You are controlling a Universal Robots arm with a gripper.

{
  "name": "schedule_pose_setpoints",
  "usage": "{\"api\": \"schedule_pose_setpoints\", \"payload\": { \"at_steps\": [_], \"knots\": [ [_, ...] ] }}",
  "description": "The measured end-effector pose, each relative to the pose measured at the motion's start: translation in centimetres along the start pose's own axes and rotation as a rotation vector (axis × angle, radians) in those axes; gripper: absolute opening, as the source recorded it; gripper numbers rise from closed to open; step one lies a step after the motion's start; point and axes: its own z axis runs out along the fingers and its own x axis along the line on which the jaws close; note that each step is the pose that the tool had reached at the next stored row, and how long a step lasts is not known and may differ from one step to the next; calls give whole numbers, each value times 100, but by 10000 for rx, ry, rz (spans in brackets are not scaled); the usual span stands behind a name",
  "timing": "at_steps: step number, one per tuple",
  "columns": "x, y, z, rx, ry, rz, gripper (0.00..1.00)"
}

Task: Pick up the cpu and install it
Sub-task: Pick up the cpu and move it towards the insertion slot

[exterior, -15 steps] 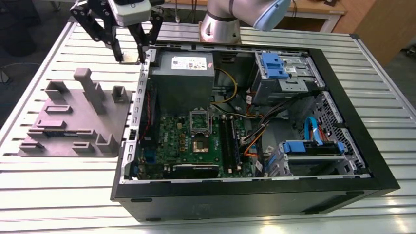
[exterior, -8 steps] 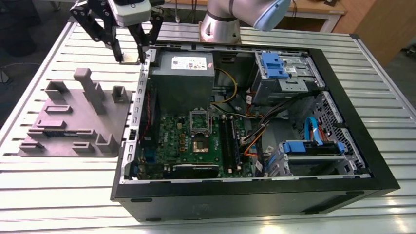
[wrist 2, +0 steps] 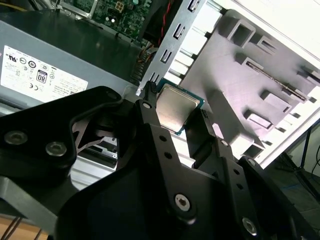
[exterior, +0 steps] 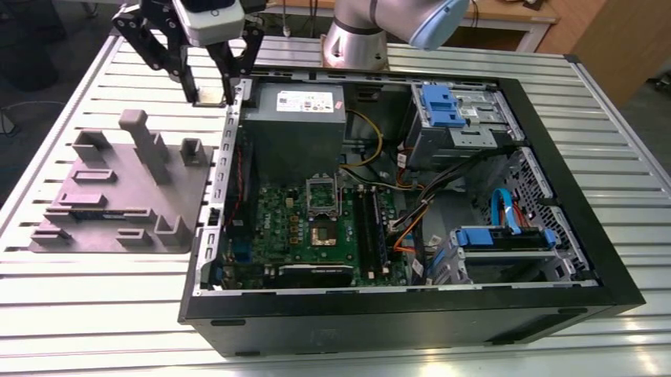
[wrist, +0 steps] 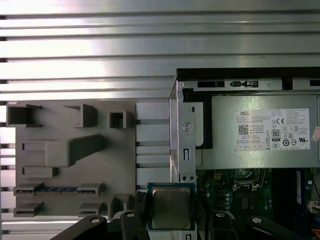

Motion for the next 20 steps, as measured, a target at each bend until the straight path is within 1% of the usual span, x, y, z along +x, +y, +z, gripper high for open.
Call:
{"api": "schedule_pose_setpoints", "payload": {
  "at_steps": [3, 8, 20],
  "knots": [
    [-31, 1, 1, 2, 0, 1, 47],
    [-134, 4, 2, 1, 0, 0, 47],
    [-450, 16, 7, 1, -1, 1, 47]
  ]
}}
